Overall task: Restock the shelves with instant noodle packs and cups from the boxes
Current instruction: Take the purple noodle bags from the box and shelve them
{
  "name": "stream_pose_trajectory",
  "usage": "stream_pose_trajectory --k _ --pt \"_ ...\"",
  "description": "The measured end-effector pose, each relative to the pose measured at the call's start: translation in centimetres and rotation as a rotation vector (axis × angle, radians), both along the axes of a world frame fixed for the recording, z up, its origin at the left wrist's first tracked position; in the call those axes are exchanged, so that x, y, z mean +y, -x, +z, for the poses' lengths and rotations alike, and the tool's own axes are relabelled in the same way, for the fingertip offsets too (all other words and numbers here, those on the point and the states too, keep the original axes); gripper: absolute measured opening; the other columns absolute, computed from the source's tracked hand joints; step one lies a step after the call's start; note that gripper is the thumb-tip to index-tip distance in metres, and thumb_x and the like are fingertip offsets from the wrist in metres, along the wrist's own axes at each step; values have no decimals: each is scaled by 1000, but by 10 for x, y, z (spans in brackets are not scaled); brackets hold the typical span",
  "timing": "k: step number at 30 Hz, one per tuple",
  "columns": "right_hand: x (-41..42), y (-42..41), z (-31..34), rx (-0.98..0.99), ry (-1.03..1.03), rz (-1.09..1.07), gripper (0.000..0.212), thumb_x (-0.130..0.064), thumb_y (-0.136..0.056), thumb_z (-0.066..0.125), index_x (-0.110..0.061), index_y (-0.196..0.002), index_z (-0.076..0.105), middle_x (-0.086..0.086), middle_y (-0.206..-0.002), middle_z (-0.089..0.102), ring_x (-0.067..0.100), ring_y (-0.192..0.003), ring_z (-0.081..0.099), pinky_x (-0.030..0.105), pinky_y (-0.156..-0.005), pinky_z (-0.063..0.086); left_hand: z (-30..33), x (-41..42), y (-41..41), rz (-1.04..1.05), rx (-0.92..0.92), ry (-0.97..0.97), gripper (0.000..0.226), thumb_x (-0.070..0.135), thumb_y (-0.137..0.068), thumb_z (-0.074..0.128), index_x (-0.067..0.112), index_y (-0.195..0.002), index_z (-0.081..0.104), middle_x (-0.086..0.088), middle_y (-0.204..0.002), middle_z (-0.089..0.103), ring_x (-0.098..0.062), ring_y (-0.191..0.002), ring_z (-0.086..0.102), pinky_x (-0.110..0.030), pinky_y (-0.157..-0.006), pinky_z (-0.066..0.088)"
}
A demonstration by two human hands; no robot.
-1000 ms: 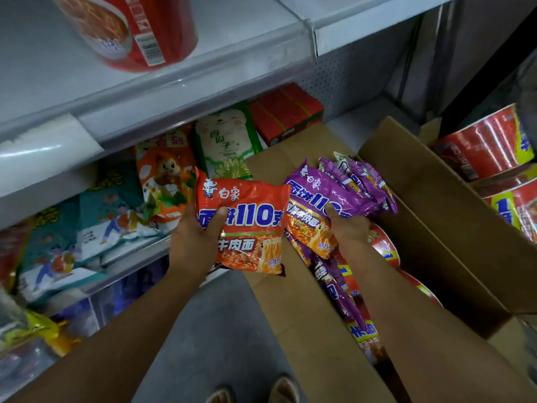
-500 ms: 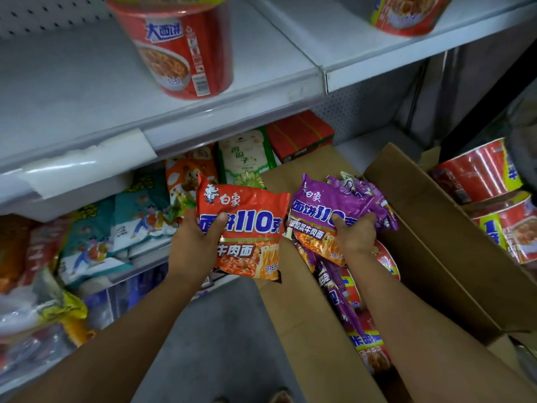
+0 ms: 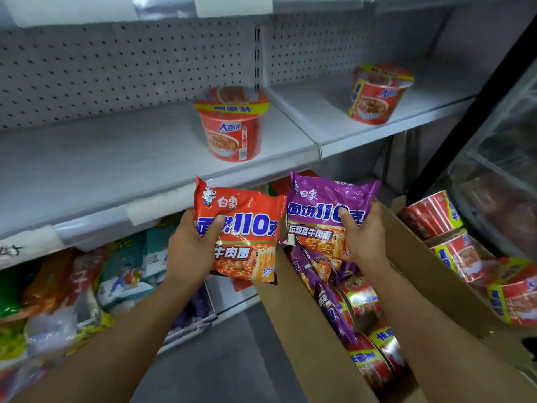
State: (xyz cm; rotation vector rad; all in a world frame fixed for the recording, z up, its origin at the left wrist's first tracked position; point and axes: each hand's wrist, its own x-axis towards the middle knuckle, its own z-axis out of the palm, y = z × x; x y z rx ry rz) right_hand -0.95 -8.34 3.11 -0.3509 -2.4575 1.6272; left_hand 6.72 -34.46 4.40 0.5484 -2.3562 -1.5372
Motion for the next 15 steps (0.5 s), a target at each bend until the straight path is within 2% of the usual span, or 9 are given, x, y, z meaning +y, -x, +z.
stream_pose_trajectory --k 4,8,10,13,15 --pt "-13 -20 47 100 24 11 24 -24 -94 57 -17 -109 39 -10 -90 55 6 -77 59 14 -54 44 44 -18 -23 1 83 -17 36 42 -90 56 15 -113 53 0 -98 66 -7 -77 63 -21 -62 48" --pt "-32 -37 95 192 58 13 23 -26 -95 56 -19 -107 38 -12 -85 55 3 -73 59 19 -55 45 87 -39 -45 22 166 -7 31 40 -91 56 15 -109 52 7 -89 63 -6 -76 61 -20 -59 44" --pt "-43 -43 116 231 69 23 23 -27 -94 56 -21 -108 39 -13 -87 56 4 -75 61 22 -58 48 107 -50 -55 27 207 -10 28 39 -92 57 15 -107 52 11 -85 61 -6 -77 62 -19 -57 43" --pt "-59 -50 146 274 107 54 25 -29 -93 58 -23 -111 42 -8 -94 62 12 -82 67 34 -69 56 136 -67 -68 47 260 0 26 38 -92 57 15 -104 52 11 -83 60 -2 -71 60 -17 -55 42" --pt "-72 -53 167 310 136 75 29 -29 -93 58 -19 -116 44 -4 -97 64 14 -82 68 33 -68 57 156 -78 -77 51 292 6 24 39 -92 56 18 -102 51 10 -83 62 -4 -72 61 -21 -58 45"
